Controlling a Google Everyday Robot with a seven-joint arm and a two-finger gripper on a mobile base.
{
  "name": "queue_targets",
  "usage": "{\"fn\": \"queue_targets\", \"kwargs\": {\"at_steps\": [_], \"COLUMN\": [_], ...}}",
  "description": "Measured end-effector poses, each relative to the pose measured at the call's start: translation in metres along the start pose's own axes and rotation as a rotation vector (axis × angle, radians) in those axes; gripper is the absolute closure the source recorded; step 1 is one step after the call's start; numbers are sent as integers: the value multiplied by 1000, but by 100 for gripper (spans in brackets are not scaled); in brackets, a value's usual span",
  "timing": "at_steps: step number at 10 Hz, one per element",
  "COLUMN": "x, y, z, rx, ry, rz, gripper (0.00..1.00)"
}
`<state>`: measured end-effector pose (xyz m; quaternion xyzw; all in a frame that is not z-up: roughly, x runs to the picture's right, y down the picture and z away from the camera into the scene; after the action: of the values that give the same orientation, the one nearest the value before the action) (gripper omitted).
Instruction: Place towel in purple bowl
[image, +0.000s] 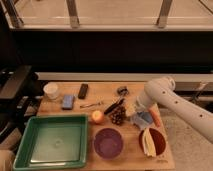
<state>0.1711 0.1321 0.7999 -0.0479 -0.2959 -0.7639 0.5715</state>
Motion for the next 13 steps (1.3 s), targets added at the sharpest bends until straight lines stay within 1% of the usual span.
{"fn": "queue_targets", "kwargs": {"at_steps": [1,3,4,5,6,7,9,10,11,12,13], "x": [-1,-4,-5,-5,-4,-1,1,-4,-11,-18,-34], "y": [0,1,1,2,1,-2,-13,-28,-47,-62,-84], "z": [5,14,16,12,3,-13,-48,-72,-87,-94,-102], "rx": [4,8,10,10,17,27,76,123,166,195,237], "ry": [-12,-30,-31,-23,-6,17,53,66,72,72,66], "rz": [1,7,9,12,8,-5,-46,-101,-160,-201,-260], "gripper": [71,89,98,100,100,100,100,100,100,100,100]}}
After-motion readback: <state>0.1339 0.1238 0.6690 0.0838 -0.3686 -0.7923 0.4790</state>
